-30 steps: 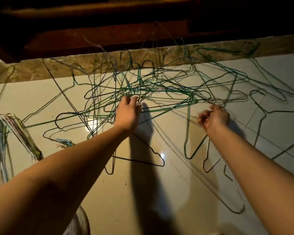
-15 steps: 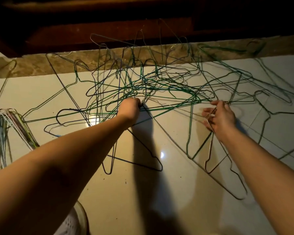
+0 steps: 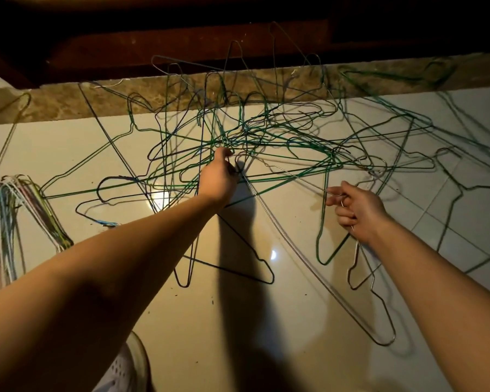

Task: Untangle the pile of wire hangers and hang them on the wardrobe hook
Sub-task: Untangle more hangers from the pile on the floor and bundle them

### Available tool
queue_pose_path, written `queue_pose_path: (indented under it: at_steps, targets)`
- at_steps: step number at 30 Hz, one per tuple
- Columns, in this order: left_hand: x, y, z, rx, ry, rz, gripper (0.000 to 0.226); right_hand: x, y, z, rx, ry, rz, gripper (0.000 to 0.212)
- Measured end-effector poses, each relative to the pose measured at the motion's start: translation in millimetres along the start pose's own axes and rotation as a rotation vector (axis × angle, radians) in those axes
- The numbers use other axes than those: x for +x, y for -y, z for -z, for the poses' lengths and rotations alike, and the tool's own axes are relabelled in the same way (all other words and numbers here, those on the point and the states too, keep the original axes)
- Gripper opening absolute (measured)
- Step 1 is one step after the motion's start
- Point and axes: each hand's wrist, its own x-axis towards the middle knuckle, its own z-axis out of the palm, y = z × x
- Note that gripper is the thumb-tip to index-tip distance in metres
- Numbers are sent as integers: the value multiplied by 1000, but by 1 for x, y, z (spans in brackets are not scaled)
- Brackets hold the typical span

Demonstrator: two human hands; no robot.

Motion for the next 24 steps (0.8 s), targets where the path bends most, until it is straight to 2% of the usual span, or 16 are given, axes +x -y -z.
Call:
queue_pose_path:
  at_steps: [6,8,9,10,12,16,19,21,24]
  targets:
    - [1,-11,10,-177,-26,86,39,-2,1,7,91,-8,-10,35]
    - [2,-14,9,-237,-46,157,23,-2,2,8,84,-7,-3,34]
    - [2,-15,7,-335,-46,201,11,-2,3,7,78,-6,3,34]
    - [1,-17,6,-446,-37,238,8,-2,3,7,71,-6,8,34]
    - [1,-15,5,-517,16,263,23,-2,5,6,75,-1,8,34]
    - [4,-14,8,-380,164,211,19,-4,7,-3,130,32,-37,34]
    - [9,-12,8,-160,163,138,4,-7,10,-9,178,46,-104,34]
    - [9,-12,8,-67,175,108,7,-7,12,-11,199,52,-145,34]
    - [8,-12,8,-194,221,151,28,-9,16,-12,224,61,-190,35]
